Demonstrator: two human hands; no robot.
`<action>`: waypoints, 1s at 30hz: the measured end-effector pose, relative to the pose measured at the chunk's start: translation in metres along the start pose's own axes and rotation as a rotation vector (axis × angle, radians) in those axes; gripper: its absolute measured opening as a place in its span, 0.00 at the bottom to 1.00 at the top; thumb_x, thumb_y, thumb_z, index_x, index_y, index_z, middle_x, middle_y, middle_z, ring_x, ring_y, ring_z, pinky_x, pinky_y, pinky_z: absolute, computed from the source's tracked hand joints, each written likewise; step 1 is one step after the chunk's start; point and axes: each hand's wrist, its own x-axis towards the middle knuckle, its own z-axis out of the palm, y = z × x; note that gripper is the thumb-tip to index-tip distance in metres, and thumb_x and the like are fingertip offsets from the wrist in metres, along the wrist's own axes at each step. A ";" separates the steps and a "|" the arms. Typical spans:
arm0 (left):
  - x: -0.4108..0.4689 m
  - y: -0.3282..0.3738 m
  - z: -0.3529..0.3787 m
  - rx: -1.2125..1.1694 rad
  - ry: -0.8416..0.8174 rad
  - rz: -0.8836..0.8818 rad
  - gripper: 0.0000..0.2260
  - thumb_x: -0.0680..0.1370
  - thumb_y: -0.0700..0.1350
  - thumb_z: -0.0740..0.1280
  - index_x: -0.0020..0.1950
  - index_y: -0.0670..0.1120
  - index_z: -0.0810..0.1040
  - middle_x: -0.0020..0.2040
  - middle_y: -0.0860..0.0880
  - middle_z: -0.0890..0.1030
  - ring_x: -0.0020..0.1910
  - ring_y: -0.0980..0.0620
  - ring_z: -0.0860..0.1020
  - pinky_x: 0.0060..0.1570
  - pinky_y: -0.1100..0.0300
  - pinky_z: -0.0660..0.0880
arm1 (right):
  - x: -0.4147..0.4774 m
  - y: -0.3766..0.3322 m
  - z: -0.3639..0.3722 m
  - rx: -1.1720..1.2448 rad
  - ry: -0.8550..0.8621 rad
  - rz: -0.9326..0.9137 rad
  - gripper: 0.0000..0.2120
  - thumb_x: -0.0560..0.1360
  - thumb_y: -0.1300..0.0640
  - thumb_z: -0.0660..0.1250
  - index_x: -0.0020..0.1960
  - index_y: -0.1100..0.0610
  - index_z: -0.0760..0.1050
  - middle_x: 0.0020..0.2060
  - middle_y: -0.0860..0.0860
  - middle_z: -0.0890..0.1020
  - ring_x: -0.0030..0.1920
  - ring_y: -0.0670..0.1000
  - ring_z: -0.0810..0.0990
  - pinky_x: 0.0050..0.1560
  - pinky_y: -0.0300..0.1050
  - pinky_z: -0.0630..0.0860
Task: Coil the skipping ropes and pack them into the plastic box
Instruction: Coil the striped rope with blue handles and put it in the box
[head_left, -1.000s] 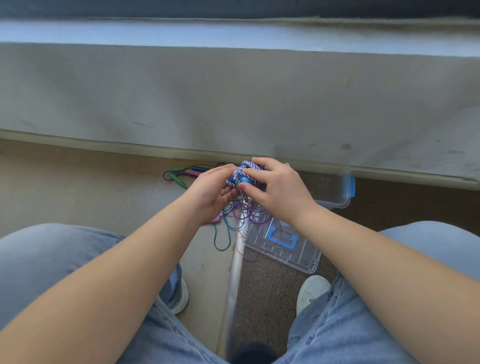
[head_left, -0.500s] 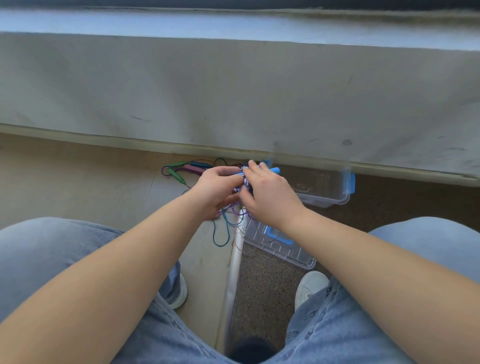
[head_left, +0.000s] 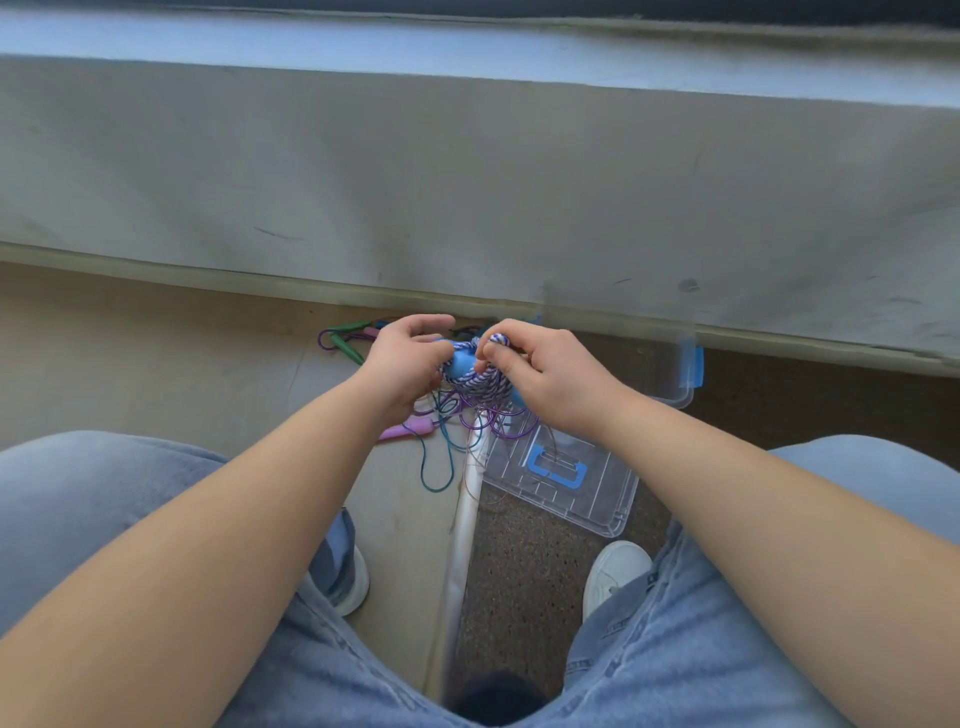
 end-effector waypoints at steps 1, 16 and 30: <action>-0.002 -0.001 0.000 0.028 -0.031 0.022 0.16 0.75 0.33 0.64 0.58 0.49 0.81 0.53 0.46 0.80 0.42 0.48 0.77 0.39 0.60 0.75 | 0.001 0.001 0.001 -0.066 -0.021 0.007 0.08 0.84 0.51 0.61 0.50 0.50 0.78 0.25 0.40 0.74 0.27 0.45 0.67 0.31 0.39 0.62; -0.018 -0.007 0.022 0.103 -0.045 0.053 0.33 0.69 0.37 0.68 0.74 0.51 0.69 0.58 0.47 0.77 0.49 0.43 0.83 0.50 0.51 0.81 | 0.009 0.001 0.008 -0.467 0.112 -0.066 0.11 0.82 0.52 0.63 0.59 0.52 0.82 0.43 0.54 0.83 0.47 0.59 0.79 0.43 0.48 0.70; -0.022 0.006 0.015 -0.099 -0.047 0.057 0.23 0.76 0.34 0.65 0.70 0.46 0.73 0.50 0.45 0.79 0.33 0.53 0.75 0.34 0.63 0.74 | 0.011 -0.009 -0.001 -0.332 0.178 -0.068 0.12 0.78 0.60 0.65 0.60 0.54 0.79 0.45 0.55 0.85 0.47 0.59 0.80 0.49 0.52 0.76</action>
